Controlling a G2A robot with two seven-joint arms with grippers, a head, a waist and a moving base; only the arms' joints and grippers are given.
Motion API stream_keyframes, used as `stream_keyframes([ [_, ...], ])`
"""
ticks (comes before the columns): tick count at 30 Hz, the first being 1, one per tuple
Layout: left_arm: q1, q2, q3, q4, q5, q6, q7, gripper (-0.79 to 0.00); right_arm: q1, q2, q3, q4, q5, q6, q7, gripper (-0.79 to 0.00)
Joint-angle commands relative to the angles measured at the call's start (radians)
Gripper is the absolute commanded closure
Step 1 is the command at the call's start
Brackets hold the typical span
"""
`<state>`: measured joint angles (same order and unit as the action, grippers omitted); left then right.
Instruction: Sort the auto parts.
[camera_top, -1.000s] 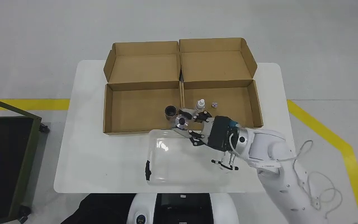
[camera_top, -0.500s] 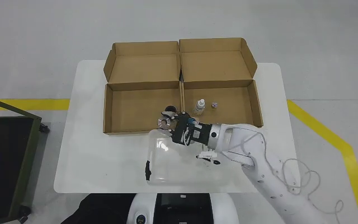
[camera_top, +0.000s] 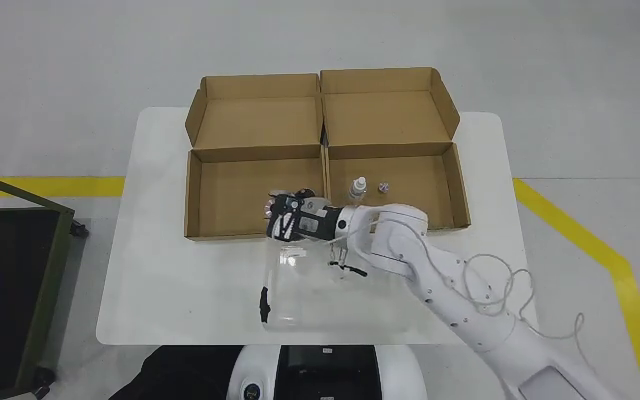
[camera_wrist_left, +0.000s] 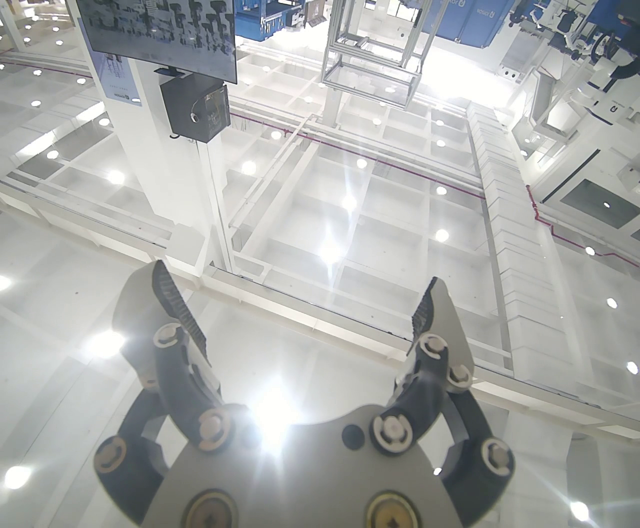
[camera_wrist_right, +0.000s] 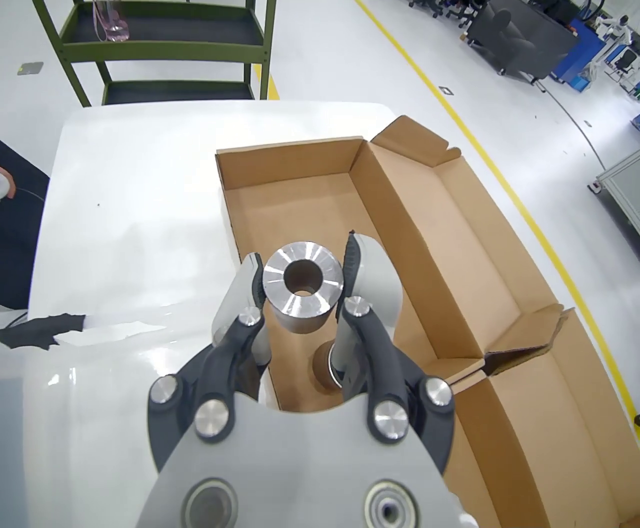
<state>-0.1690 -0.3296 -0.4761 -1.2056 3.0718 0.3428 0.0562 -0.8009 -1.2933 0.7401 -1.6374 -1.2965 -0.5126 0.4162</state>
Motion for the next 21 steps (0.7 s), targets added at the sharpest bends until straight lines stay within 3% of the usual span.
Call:
stream_keyframes([
  [1, 0.000, 0.000, 0.000, 0.000, 0.000, 0.000, 0.000, -0.785, 0.028, -0.012, -0.024, 0.035, -0.002, 0.011, 0.014, 0.000],
  [13, 0.000, 0.000, 0.000, 0.000, 0.000, 0.000, 0.000, -0.785, 0.125, -0.074, -0.120, 0.185, -0.021, 0.042, 0.088, 0.000],
  [21, 0.000, 0.000, 0.000, 0.000, 0.000, 0.000, 0.000, -0.785, 0.161, -0.104, -0.146, 0.263, -0.023, 0.043, 0.107, -0.111],
])
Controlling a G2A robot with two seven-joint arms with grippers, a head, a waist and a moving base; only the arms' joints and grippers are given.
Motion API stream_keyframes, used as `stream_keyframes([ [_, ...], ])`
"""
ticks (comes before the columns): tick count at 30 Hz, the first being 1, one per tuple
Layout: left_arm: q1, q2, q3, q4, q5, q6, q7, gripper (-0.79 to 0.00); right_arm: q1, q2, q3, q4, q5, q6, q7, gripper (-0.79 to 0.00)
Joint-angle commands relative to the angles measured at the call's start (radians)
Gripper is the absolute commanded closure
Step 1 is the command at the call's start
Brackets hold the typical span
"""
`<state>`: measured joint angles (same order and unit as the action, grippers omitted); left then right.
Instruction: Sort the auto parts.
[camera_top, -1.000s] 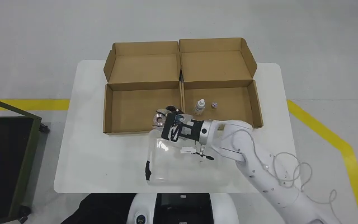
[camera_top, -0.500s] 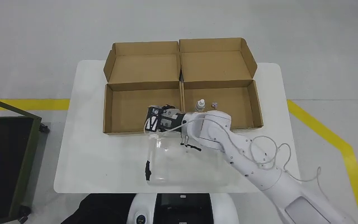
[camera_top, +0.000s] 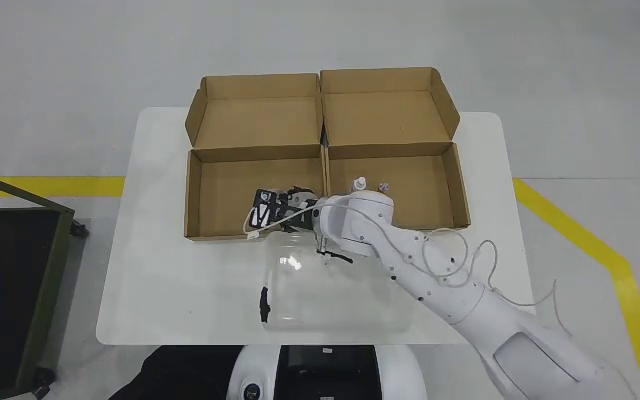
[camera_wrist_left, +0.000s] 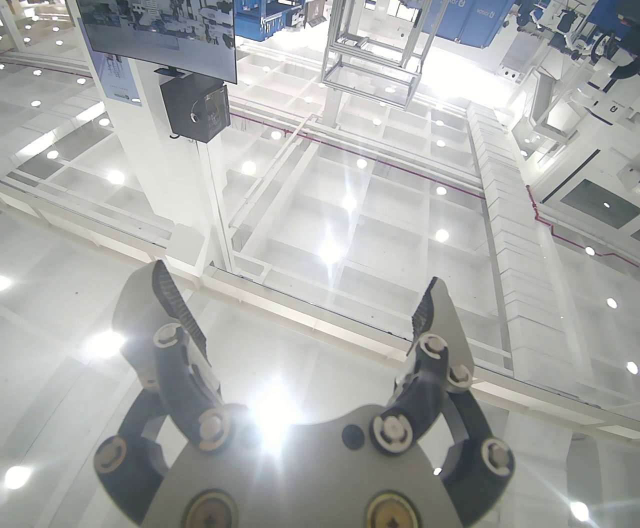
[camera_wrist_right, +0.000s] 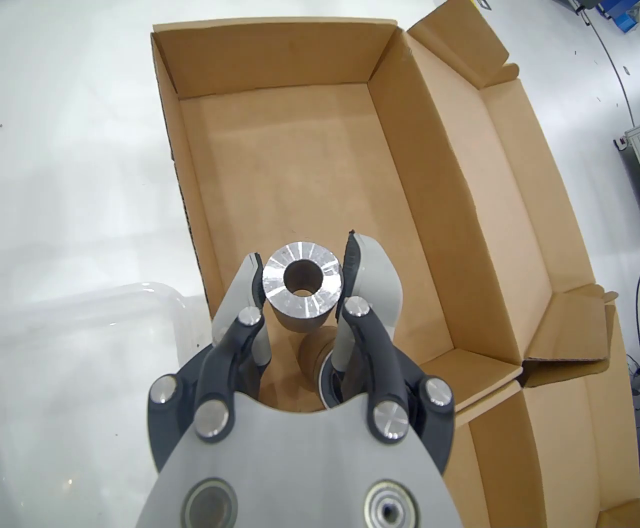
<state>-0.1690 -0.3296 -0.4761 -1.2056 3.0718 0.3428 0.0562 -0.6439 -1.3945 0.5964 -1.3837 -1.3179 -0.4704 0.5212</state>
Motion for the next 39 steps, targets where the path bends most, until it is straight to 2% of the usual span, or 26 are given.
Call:
stream_keyframes([
  [1, 0.000, 0.000, 0.000, 0.000, 0.000, 0.000, 0.000, -0.785, 0.008, -0.007, -0.005, 0.017, -0.002, 0.001, 0.004, -0.123],
  [7, 0.000, 0.000, 0.000, 0.000, 0.000, 0.000, 0.000, -0.785, 0.027, -0.026, -0.016, 0.062, -0.004, -0.005, 0.011, -0.225],
  [24, 0.000, 0.000, 0.000, 0.000, 0.000, 0.000, 0.000, -0.785, 0.048, -0.063, -0.019, 0.121, -0.020, -0.031, 0.011, -0.283],
  [33, 0.000, 0.000, 0.000, 0.000, 0.000, 0.000, 0.000, -0.785, -0.001, -0.043, 0.058, 0.012, -0.025, -0.042, -0.009, -0.329],
  [39, 0.000, 0.000, 0.000, 0.000, 0.000, 0.000, 0.000, -0.785, -0.105, -0.003, 0.159, -0.154, -0.036, -0.080, -0.019, -0.351],
])
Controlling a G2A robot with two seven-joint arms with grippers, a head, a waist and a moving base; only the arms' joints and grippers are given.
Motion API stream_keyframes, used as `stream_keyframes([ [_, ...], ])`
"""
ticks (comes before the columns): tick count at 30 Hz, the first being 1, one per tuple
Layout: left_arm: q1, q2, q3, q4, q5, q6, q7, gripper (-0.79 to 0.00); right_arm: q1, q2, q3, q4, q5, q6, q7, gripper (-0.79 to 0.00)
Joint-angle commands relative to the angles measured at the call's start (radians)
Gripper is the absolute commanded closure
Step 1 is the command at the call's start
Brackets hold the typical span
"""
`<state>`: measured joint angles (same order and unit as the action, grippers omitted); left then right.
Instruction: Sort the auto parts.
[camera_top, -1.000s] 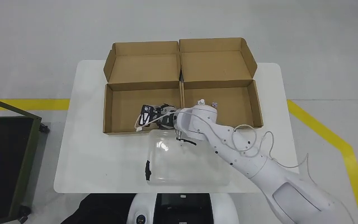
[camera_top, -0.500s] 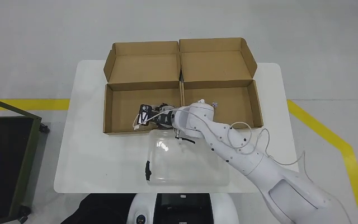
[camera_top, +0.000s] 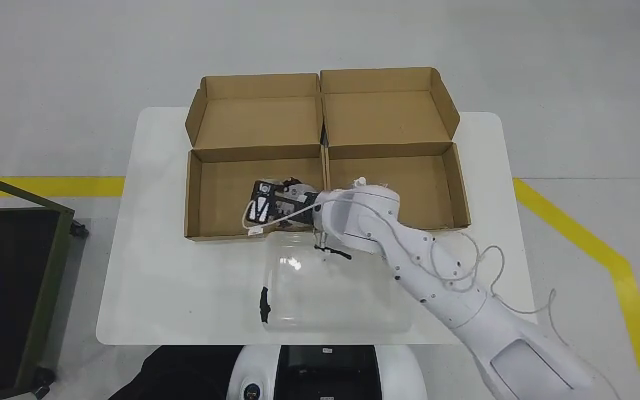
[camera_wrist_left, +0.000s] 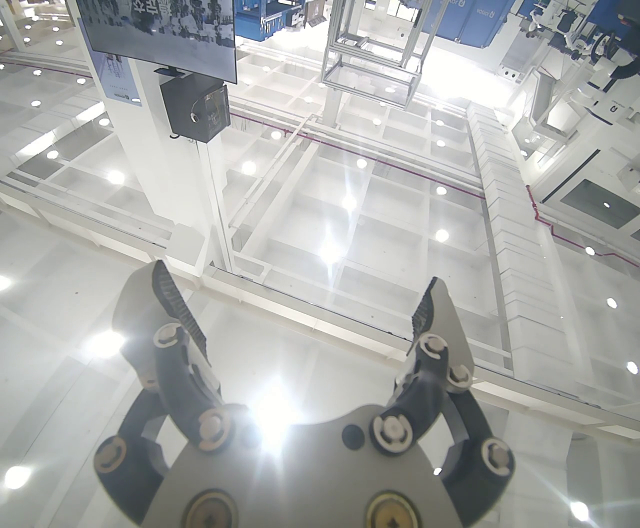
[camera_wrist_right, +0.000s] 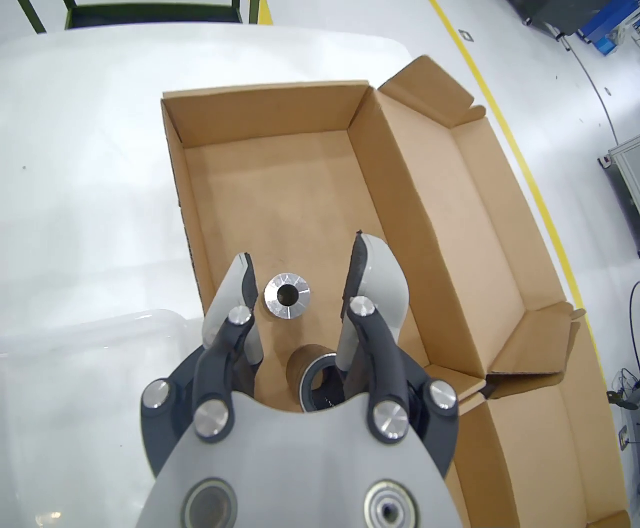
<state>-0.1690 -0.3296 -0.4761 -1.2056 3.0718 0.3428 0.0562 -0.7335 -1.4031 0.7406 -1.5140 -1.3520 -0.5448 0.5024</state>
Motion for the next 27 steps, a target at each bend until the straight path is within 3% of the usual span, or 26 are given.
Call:
stream_keyframes([
  [1, 0.000, 0.000, 0.000, 0.000, 0.000, 0.000, 0.000, -0.785, -0.045, 0.015, 0.040, -0.065, -0.008, -0.014, -0.001, -0.351],
  [10, 0.000, 0.000, 0.000, 0.000, 0.000, 0.000, 0.000, -0.785, -0.265, 0.079, 0.248, -0.282, 0.001, -0.065, -0.060, -0.391],
  [16, 0.000, 0.000, 0.000, 0.000, 0.000, 0.000, 0.000, -0.785, -0.389, 0.111, 0.396, -0.343, 0.003, -0.079, -0.101, -0.785],
  [27, 0.000, 0.000, 0.000, 0.000, 0.000, 0.000, 0.000, -0.785, -0.574, 0.153, 0.638, -0.412, -0.010, -0.073, -0.251, -0.785],
])
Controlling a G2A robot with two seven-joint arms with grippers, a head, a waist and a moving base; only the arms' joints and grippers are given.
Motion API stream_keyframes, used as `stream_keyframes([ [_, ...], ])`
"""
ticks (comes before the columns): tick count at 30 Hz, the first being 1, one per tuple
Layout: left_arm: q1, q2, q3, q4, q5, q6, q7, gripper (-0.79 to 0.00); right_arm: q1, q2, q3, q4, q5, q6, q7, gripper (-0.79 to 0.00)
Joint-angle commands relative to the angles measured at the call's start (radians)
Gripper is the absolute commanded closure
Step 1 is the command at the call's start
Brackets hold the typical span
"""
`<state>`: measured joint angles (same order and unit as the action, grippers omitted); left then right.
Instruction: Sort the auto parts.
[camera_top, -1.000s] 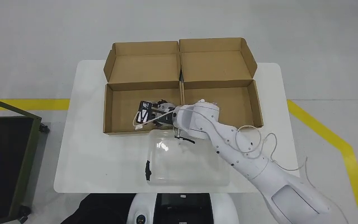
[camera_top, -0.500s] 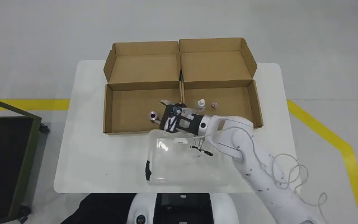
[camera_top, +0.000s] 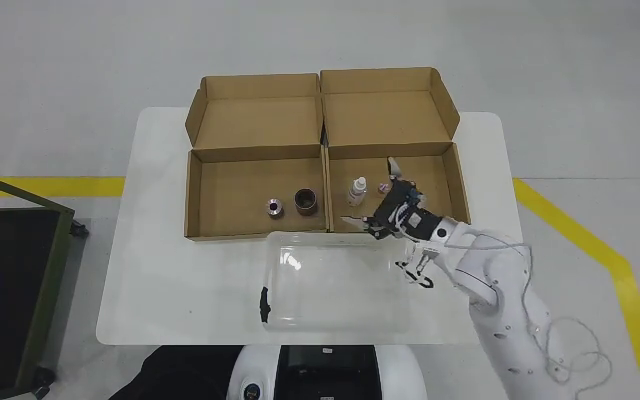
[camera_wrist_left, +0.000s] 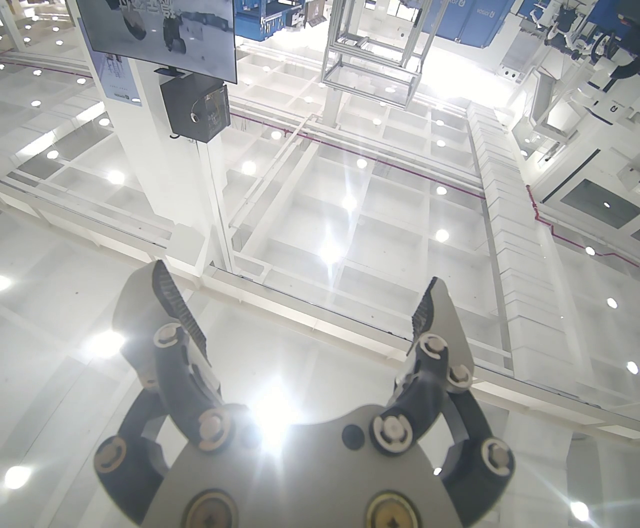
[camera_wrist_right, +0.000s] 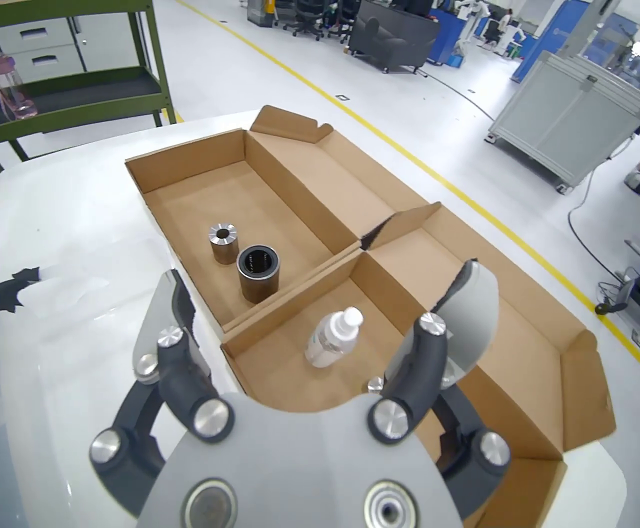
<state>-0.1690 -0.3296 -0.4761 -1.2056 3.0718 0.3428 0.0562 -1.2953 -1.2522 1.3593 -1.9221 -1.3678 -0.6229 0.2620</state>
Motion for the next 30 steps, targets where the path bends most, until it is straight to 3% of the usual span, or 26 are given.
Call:
stream_keyframes([
  [1, 0.000, 0.000, 0.000, 0.000, 0.000, 0.000, 0.000, -0.785, -0.028, 0.005, 0.041, -0.010, 0.009, 0.007, -0.027, -0.785],
  [17, 0.000, 0.000, 0.000, 0.000, 0.000, 0.000, 0.000, -0.785, -0.311, 0.037, 0.348, 0.000, 0.024, 0.042, -0.336, -0.785],
  [30, 0.000, 0.000, 0.000, 0.000, 0.000, 0.000, 0.000, -0.785, -0.414, 0.046, 0.418, 0.014, -0.019, 0.086, -0.433, -0.785],
])
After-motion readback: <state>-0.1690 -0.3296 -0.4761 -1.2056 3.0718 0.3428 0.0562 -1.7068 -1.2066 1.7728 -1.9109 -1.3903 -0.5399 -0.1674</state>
